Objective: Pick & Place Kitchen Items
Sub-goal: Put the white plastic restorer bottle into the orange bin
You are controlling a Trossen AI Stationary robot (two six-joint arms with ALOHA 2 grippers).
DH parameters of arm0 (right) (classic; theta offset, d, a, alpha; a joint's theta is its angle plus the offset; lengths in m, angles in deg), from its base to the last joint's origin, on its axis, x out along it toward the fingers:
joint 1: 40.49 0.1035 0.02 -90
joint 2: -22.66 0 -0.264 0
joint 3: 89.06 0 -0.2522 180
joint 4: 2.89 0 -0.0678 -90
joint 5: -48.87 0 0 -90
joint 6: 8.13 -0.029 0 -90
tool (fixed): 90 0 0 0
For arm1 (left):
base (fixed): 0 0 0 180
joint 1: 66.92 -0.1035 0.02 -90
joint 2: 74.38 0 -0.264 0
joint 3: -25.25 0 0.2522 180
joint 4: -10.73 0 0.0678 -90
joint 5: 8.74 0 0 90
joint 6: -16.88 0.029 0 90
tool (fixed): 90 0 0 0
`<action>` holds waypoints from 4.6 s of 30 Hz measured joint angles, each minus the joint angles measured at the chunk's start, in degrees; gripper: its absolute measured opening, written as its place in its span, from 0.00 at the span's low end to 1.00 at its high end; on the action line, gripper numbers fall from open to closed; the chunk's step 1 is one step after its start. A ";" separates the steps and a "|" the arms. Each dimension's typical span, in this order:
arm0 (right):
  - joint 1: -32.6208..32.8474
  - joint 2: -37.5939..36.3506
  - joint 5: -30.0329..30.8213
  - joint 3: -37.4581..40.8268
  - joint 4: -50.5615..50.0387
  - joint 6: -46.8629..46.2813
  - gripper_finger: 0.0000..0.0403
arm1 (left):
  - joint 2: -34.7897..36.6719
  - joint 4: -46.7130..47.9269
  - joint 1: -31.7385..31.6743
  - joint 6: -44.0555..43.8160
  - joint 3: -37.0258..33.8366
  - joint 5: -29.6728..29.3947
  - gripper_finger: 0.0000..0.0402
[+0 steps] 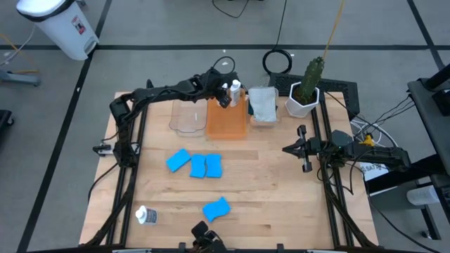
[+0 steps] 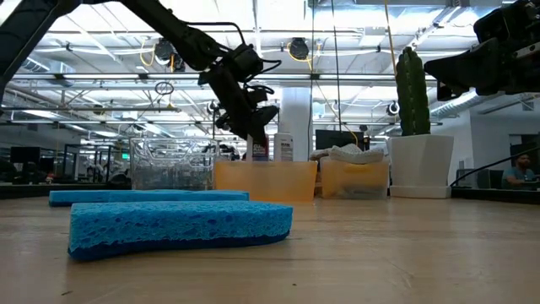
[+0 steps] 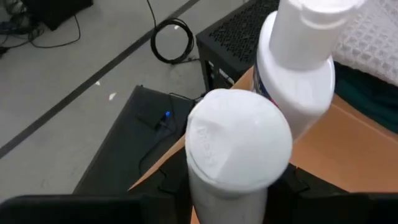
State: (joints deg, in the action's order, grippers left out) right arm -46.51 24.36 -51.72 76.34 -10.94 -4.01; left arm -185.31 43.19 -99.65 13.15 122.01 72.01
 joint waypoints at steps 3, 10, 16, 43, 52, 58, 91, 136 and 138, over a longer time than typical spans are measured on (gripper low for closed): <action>0.02 -0.01 -0.02 -0.02 0.00 0.00 0.00 | 0.03 0.18 0.02 0.02 0.00 0.02 0.33; 0.00 0.00 -0.02 -0.02 0.00 0.00 0.00 | 0.02 0.19 0.04 1.33 -0.07 -0.14 0.36; 0.00 0.00 -0.02 0.00 0.00 0.00 0.00 | -0.76 1.89 0.73 0.40 -0.61 -2.77 0.49; 0.00 0.02 0.00 -0.02 -0.01 0.00 0.00 | 16.12 13.00 6.78 4.67 -0.24 -2.75 0.69; 0.00 0.02 0.00 -0.01 0.00 0.00 0.00 | 26.29 32.85 13.32 -7.40 -0.20 -2.74 0.69; 0.01 0.04 0.00 -0.02 0.00 0.00 0.00 | 30.96 43.97 22.03 -17.28 -0.20 -3.12 0.69; 0.01 0.03 -0.02 -0.02 0.00 0.00 0.00 | 34.97 64.02 77.42 -110.11 -0.24 13.47 0.69; 0.02 0.04 0.00 -0.01 0.00 0.00 0.00 | 17.56 61.94 88.58 -134.15 -0.31 11.64 0.69; 0.00 0.04 -0.02 -0.01 0.00 0.00 0.00 | 17.03 62.53 88.64 -134.11 -0.31 11.64 0.69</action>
State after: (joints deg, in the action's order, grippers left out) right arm -46.51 24.40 -51.74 76.32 -10.94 -4.01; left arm -168.28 105.72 -11.01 -120.96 121.71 83.65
